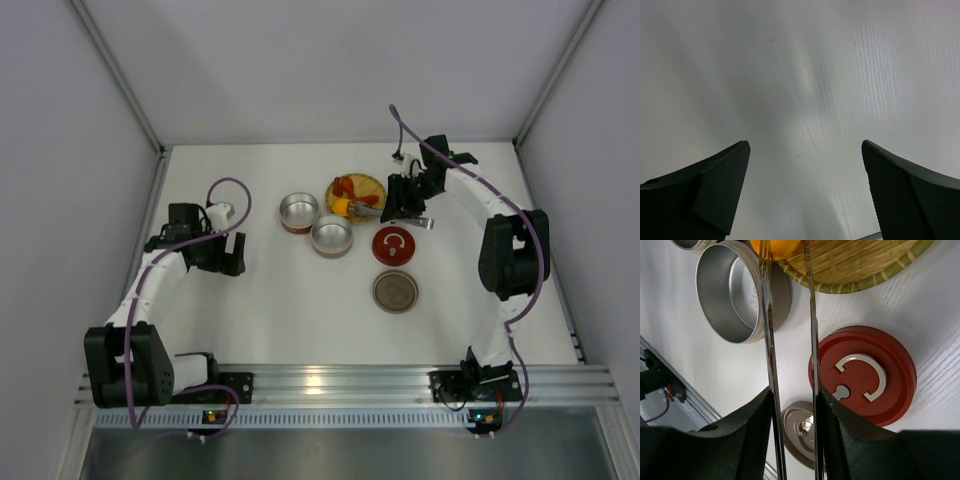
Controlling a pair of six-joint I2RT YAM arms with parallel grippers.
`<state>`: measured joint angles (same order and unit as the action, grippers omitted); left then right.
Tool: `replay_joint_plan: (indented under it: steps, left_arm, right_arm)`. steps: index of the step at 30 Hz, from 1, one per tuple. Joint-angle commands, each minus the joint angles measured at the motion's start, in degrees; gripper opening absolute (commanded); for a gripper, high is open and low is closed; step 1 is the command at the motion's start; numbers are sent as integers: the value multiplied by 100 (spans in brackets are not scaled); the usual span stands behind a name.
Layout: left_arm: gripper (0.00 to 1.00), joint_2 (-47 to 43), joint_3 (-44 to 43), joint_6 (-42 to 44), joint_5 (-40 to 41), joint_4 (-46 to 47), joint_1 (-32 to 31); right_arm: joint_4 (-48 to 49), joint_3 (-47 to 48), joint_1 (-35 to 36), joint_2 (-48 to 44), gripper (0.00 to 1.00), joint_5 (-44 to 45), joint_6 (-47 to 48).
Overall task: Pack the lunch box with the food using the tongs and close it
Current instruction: Pick up the fake food from the plate.
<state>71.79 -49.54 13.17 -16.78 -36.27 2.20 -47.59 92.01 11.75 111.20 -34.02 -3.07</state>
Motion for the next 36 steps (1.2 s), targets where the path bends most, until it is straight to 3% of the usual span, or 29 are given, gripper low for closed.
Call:
replay_joint_plan:
  steps: [1, 16, 28, 36]
  left_arm:
    - [98, 19, -91, -78, 43, 235, -9]
    - [98, 125, -117, -130, 25, 252, -9]
    - [98, 186, -135, -148, 43, 261, -9]
    - [98, 125, -153, -166, 104, 217, -9]
  right_arm:
    - [259, 335, -59, 103, 39, -175, -132]
    - [189, 696, -111, 464, 36, -289, -317]
    - [286, 450, -480, 8, 0, -834, -457]
    - [497, 405, -762, -335, 0, -1177, -581]
